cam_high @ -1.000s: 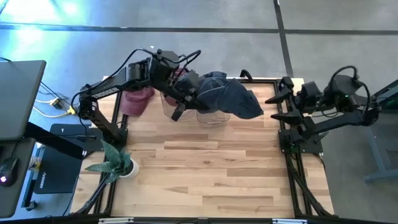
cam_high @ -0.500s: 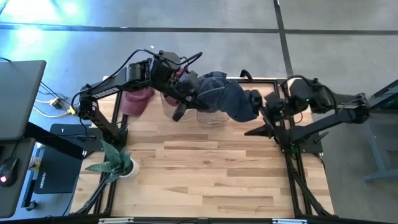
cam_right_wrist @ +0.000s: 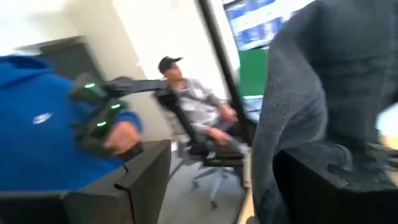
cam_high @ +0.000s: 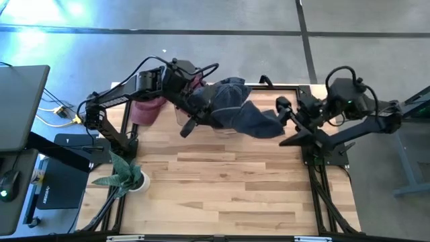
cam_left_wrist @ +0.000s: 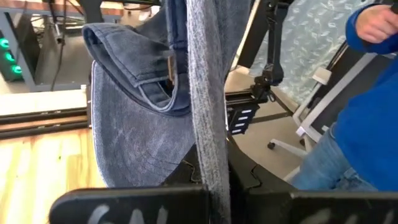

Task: Pick & Place hat
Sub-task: Put the blue cap into the right bin

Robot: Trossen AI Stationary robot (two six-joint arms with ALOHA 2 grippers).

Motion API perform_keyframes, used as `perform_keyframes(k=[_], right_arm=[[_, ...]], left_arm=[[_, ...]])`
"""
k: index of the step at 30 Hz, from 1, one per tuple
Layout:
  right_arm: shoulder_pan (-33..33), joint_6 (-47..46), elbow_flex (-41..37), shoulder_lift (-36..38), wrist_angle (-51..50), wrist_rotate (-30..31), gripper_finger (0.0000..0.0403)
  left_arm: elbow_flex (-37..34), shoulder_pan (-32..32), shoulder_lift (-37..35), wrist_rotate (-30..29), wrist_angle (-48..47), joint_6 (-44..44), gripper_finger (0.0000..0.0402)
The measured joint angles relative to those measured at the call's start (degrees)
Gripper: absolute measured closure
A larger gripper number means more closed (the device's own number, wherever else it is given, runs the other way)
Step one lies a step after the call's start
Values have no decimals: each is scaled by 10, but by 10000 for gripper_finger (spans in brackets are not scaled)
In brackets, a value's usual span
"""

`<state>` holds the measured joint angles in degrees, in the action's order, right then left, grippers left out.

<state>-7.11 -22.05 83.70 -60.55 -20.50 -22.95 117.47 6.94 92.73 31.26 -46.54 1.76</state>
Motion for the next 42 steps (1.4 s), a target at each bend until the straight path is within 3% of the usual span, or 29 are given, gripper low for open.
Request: perform_keyframes(k=[14, 19, 23, 29, 34, 42], right_arm=[[0, 108, -1, 4, -104, 269, 147], [0, 125, -1, 11, -167, 314, 147], [0, 137, -1, 4, -174, 352, 147], [0, 146, -1, -16, -90, 327, 154], [3, 100, -1, -29, -71, 315, 204], [11, 14, -1, -2, -134, 346, 362]], left_arm=[[0, 2, 0, -159, -27, 9, 401], [0, 2, 0, -238, -56, 11, 401], [0, 2, 0, -245, -56, 10, 401], [0, 2, 10, -244, -57, 15, 401], [0, 1, 24, -244, -62, 16, 401], [0, -14, 25, -241, -68, 39, 401]])
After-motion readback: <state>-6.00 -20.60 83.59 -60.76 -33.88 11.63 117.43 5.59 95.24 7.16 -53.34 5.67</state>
